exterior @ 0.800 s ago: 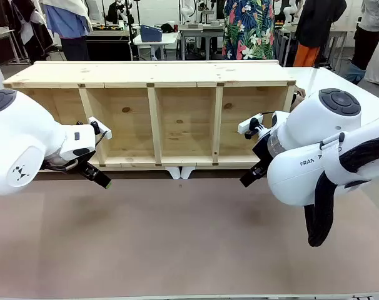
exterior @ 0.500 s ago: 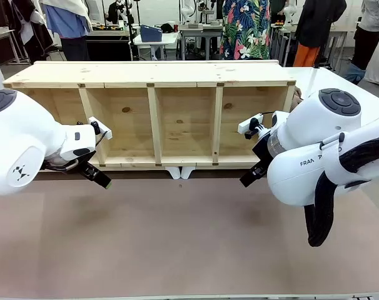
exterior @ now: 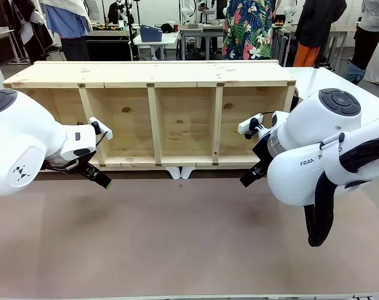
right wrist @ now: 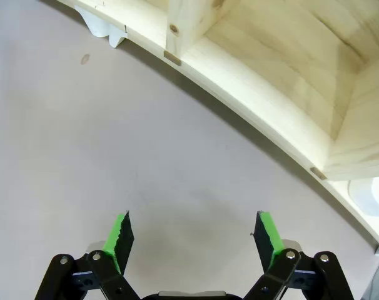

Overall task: Perform cable management.
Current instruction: When the cord part of the Power Cable appears at the lower middle area of the table and stops, grasp the cord part of the Power Cable.

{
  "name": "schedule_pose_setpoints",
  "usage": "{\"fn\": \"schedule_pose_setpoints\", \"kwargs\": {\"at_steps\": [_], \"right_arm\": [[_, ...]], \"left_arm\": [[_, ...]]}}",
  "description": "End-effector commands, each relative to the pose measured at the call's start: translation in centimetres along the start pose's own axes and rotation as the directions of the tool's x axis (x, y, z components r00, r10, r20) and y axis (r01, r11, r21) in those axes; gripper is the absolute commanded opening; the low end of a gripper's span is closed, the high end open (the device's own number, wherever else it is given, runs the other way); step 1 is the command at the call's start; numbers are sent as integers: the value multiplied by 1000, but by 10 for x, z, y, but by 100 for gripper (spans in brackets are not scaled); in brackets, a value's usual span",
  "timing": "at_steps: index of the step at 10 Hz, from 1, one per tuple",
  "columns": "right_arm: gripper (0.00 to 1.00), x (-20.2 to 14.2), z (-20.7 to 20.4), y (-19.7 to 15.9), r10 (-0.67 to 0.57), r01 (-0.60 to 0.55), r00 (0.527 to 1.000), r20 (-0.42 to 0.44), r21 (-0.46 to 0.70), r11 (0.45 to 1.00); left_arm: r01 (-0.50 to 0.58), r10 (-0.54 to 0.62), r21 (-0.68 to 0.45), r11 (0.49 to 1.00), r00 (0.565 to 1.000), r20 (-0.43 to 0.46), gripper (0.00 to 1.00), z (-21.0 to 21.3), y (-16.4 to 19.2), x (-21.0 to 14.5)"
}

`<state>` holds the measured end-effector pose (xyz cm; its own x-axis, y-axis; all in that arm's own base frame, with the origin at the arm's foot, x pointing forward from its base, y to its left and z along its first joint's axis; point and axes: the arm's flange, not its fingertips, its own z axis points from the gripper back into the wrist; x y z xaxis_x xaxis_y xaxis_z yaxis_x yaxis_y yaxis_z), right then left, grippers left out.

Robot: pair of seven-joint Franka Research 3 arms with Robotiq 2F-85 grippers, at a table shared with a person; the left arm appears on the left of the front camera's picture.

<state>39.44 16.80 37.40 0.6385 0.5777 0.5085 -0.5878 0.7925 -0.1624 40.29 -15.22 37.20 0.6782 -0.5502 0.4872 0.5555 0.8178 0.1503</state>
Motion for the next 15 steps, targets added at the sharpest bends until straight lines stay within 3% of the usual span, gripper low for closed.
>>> {"fn": "schedule_pose_setpoints", "kwargs": {"at_steps": [1,3,6,11,15], "right_arm": [[100,0,0,0,-1,1,1000,0,0,1000],[100,0,0,0,0,0,1000,0,0,1000],[100,3,28,6,20,-22,1000,-22,-94,995],[100,-7,100,15,-34,30,999,-22,-177,984],[100,-26,156,17,-64,72,997,40,-257,964]], "left_arm": [[-4,4,0,1000,1000,0,100,0,2,0],[-4,4,0,1000,1000,0,100,0,2,0],[16,-16,8,1000,1000,-8,100,18,-4,4],[48,-49,99,994,999,7,100,87,-19,-7],[-8,-1,201,980,999,47,100,149,-14,-38]]}}
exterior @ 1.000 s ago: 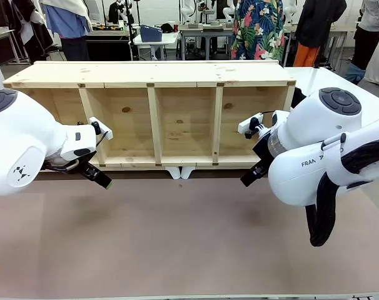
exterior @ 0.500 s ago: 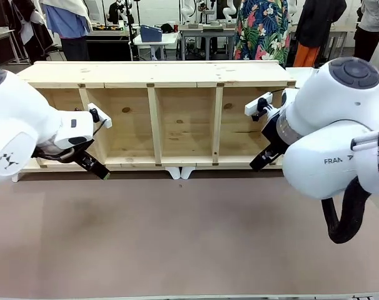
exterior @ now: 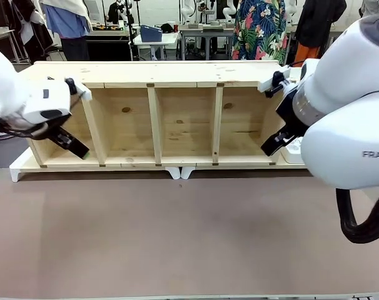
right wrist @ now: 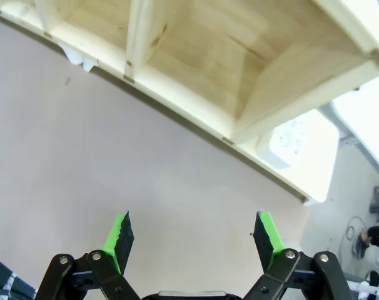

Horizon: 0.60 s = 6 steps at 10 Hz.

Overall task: Perform cable management.
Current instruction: When the cord part of the Power Cable appears at the lower middle area of the table and stops, grasp the cord part of the Power Cable.

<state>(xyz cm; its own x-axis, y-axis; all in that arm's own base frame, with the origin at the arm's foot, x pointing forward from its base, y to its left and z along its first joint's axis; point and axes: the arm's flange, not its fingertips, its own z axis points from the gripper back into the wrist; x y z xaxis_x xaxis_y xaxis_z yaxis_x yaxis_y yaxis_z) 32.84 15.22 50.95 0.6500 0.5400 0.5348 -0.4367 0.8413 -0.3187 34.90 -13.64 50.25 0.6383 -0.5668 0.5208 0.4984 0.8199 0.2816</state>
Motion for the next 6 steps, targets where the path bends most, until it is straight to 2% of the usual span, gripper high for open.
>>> {"fn": "schedule_pose_setpoints", "kwargs": {"at_steps": [1,3,6], "right_arm": [[100,-52,21,8,-45,48,998,31,-68,997],[100,-64,39,4,-77,83,995,69,-100,991],[100,-87,56,-2,-170,178,983,76,-121,976]], "left_arm": [[-47,46,74,996,999,16,100,25,-11,-70],[-81,76,78,994,995,61,100,43,-1,-90],[-159,149,94,983,983,105,100,63,16,-120]]}}
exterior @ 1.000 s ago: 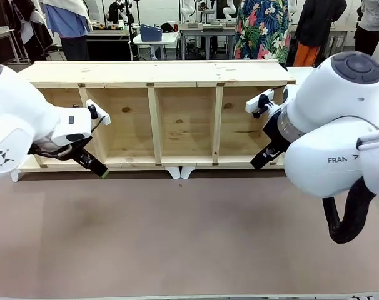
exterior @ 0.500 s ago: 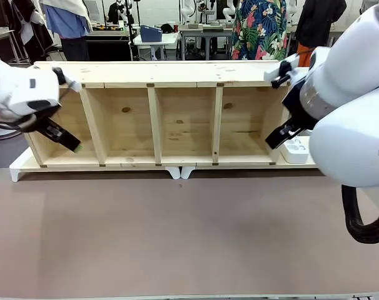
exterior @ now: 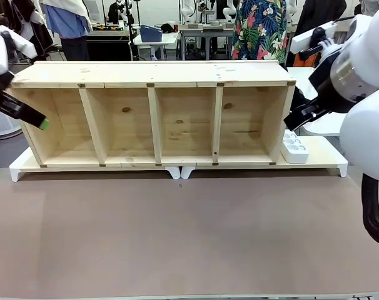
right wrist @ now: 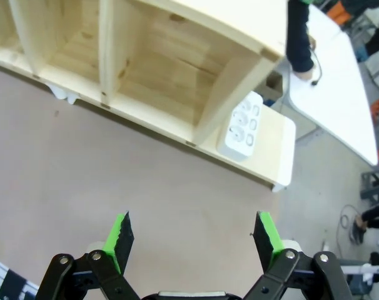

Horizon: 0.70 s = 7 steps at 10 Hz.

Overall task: Perform cable management.
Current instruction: When the cord part of the Power Cable appears at the lower middle area of the table and stops, grasp the cord part of the Power Cable.

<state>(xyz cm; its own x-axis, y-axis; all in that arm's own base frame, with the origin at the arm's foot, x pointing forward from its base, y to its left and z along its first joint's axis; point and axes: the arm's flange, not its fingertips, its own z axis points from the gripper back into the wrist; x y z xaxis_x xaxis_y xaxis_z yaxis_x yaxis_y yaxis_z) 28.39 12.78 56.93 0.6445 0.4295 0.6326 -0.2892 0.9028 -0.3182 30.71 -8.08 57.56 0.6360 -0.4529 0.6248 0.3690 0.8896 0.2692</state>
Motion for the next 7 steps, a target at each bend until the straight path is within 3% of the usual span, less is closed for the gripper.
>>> {"fn": "schedule_pose_setpoints", "kwargs": {"at_steps": [1,3,7], "right_arm": [[100,-87,-9,7,-75,74,997,-24,-31,997],[100,-100,-6,3,-115,113,992,-44,-33,993],[100,-107,2,4,-117,117,993,-10,-37,992]], "left_arm": [[-66,65,26,997,998,16,100,-7,-11,-116],[-94,93,38,995,995,26,100,3,-4,-130],[-101,104,60,993,994,-45,100,0,-6,-138]]}}
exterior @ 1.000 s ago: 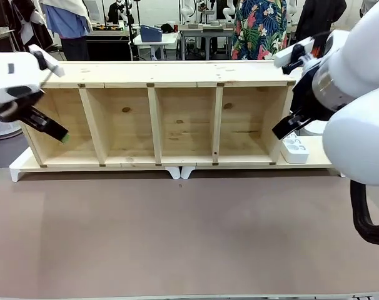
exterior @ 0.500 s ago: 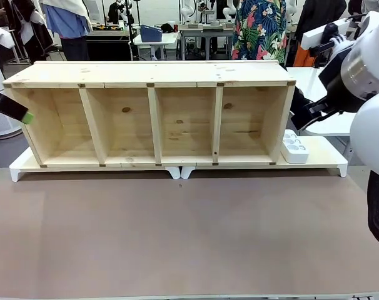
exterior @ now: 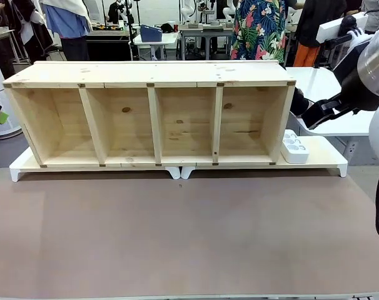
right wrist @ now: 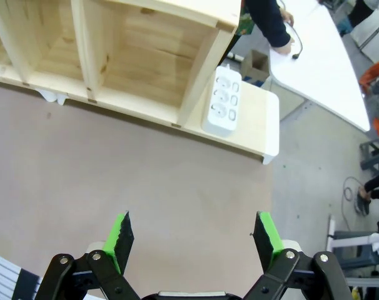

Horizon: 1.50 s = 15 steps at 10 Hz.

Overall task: Perform cable management.
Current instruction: When the cord part of the Power Cable appears at the lower middle area of the table and stops, grasp the cord part of the Power Cable.

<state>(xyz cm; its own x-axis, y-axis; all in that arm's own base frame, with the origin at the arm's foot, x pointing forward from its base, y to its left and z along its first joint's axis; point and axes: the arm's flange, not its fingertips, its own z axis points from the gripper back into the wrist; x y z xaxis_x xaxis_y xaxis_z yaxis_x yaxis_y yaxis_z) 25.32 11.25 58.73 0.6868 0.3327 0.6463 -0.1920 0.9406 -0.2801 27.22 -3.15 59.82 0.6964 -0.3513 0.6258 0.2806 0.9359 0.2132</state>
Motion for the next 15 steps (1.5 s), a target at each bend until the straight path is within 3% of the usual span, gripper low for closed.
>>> {"fn": "schedule_pose_setpoints", "kwargs": {"at_steps": [1,3,4,5,15], "right_arm": [[100,-93,-34,7,-7,7,1000,12,5,1000],[100,-95,-35,8,-2,2,1000,20,10,1000],[100,-96,-37,8,19,-19,1000,7,18,1000],[100,0,3,1,4,-4,1000,9,1,1000],[100,0,3,1,4,-4,1000,9,1,1000]], "left_arm": [[9,-8,50,999,1000,-26,100,-47,-32,-111],[-1,4,67,998,999,-50,100,-49,-34,-113],[3,-3,6,1000,1000,-31,100,-2,-2,-3],[3,-3,6,1000,1000,-31,100,-2,-2,-3],[3,-3,6,1000,1000,-31,100,-2,-2,-3]]}}
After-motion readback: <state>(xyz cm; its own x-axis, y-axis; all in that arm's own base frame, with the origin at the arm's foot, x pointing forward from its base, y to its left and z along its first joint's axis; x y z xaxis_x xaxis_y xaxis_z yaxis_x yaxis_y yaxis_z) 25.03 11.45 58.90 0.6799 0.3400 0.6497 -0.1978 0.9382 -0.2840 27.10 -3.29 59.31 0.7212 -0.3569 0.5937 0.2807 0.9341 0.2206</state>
